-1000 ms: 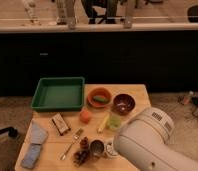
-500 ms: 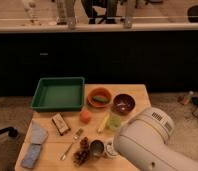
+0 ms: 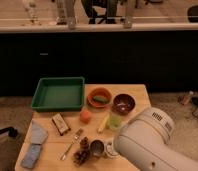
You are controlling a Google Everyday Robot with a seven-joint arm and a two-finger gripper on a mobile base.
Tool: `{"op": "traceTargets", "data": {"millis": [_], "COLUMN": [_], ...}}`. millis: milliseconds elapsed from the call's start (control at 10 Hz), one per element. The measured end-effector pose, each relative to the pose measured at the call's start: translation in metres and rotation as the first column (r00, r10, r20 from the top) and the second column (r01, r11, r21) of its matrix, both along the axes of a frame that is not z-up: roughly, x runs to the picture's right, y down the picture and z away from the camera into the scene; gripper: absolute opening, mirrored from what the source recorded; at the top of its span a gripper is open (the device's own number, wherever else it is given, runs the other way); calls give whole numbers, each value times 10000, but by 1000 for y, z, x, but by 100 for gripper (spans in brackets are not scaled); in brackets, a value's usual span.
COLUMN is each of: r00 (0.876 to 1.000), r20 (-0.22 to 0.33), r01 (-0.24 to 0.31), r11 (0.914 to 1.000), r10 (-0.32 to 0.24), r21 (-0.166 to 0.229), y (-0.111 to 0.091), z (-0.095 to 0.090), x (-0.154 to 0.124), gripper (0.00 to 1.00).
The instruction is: Place brush in paper cup
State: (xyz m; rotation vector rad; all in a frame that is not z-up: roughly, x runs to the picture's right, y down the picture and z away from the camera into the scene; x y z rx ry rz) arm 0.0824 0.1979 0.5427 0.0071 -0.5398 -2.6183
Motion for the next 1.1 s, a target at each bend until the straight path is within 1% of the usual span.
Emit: {"op": "traceTargets", "data": {"millis": [100,200,300,400,500,700,800,900,1100], "r00": [10000,10000,10000,10000,10000,10000,10000,10000,10000], "r20": [1,0,0,0,0,0,0,0,1], "r01": [0,0,0,0,-1,-1,-1,-1,0], "r11": [10000,10000,10000,10000,10000,10000,10000,10000,10000], "r10": [0,0,0,0,1,1,1,1,0], "r21": [1,1,1,1,1,1,0,0,2], "y": [0,0,0,0,0,0,0,0,0], "z": [0,0,0,0,0,0,0,0,0], "x": [0,0,0,0,0,0,0,0,0], "gripper": [2,10,20,32,40,60,72,79,80]}}
